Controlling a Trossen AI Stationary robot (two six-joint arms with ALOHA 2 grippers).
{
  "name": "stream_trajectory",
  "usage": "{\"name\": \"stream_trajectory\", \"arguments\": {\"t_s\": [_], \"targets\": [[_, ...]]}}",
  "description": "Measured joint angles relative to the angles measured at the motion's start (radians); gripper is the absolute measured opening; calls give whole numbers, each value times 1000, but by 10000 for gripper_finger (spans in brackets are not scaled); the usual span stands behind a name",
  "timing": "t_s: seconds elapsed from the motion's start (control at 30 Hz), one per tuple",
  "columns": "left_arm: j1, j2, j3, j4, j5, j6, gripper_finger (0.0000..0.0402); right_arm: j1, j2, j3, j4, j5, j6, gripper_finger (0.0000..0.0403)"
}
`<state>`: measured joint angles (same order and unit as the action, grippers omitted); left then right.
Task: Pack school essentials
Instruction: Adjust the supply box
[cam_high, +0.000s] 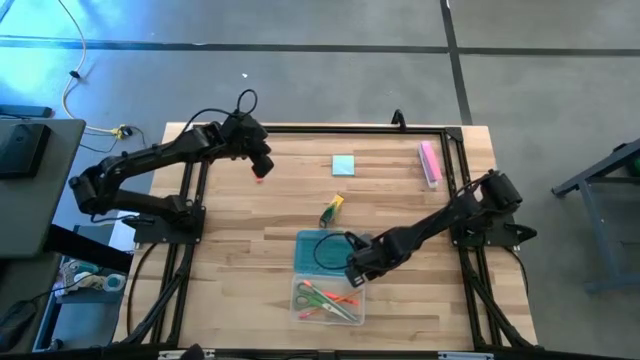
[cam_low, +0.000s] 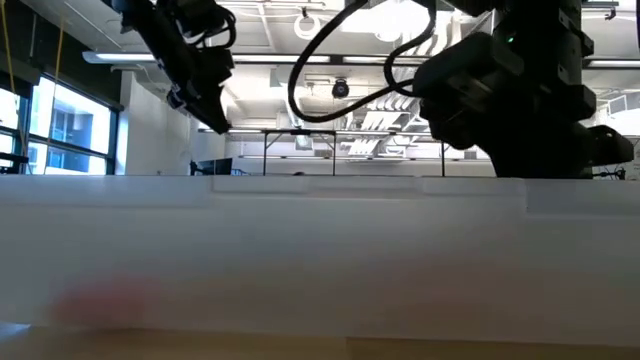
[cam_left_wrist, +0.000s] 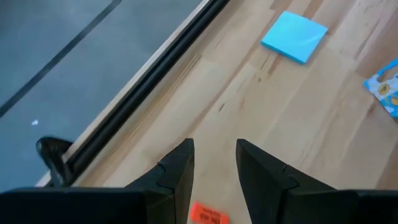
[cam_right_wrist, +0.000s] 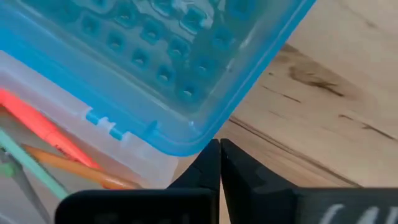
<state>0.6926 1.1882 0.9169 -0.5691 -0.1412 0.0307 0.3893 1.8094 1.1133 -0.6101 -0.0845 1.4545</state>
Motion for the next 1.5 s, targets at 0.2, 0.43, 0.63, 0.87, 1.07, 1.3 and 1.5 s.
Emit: {"name": "stream_trajectory", "arguments": {"t_s": [0.2,0.43,0.63,0.87,1.07,1.3,1.5], "targets": [[0,-80,0,-108,6,-61,110,4,20,0,64,10,4,0],[-1,-169,0,-226,37,-130,110,-11,34,0,137,43,-6,0],[-4,-213,0,-243,30,-109,110,-26,88,3,267,18,-20,0],[-4,-221,0,-243,46,-132,110,-24,111,39,289,-1,-10,0],[-6,-221,0,-243,47,-132,110,-26,111,60,305,33,7,0],[-6,-221,0,-243,48,-132,110,-38,118,60,375,104,82,0],[-6,-220,0,-244,52,-125,110,-34,148,60,448,104,162,0]]}}
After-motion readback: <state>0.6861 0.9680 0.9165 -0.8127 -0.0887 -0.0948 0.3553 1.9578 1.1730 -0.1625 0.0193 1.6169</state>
